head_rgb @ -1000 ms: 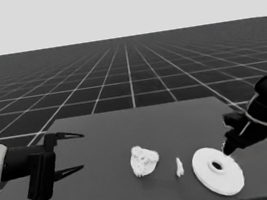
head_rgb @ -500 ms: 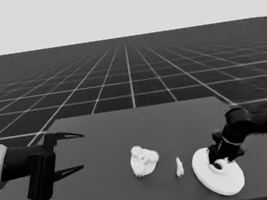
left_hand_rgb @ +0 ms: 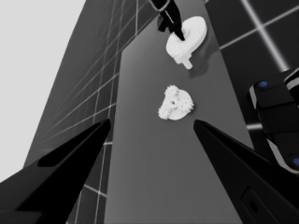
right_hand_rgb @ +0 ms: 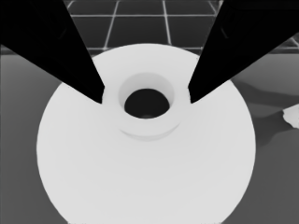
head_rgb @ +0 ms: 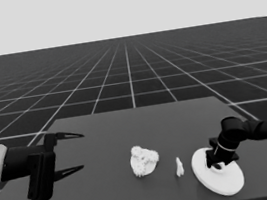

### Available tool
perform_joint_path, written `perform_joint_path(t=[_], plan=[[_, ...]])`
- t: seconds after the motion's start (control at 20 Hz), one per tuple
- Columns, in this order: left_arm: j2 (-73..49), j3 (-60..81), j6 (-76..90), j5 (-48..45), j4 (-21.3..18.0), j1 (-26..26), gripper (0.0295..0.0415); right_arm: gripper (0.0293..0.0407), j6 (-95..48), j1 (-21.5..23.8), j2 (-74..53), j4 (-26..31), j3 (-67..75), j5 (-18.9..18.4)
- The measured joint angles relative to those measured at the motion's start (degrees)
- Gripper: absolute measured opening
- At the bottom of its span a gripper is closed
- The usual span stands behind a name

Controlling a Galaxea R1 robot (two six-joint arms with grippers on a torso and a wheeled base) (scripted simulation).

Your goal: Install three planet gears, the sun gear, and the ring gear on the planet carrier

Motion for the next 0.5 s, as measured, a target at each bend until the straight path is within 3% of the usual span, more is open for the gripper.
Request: perform_joint_path(t=[0.35, 0.4, 0.45, 0.5], plan=[[0.0, 0.0, 0.0, 0.0, 0.0, 0.0, 0.0385, 0.0348, -0.01, 0.01, 0.02, -0.03, -0.04, 0.02], [0.0, 0.0, 0.0, 0.0, 0.0, 0.0, 0.0385, 0.0347, 1.73, 8.69, -3.56, 8.96, 7.34, -6.3], [0.0, 0.0, 0.0, 0.0, 0.0, 0.0, 0.0385, 0.0346, 2.22, 17.56, -4.67, 16.06, 9.35, -9.69], [0.0, 0.0, 0.0, 0.0, 0.0, 0.0, 0.0385, 0.0346, 2.1, 23.01, -4.54, 20.55, 9.0, -11.62]])
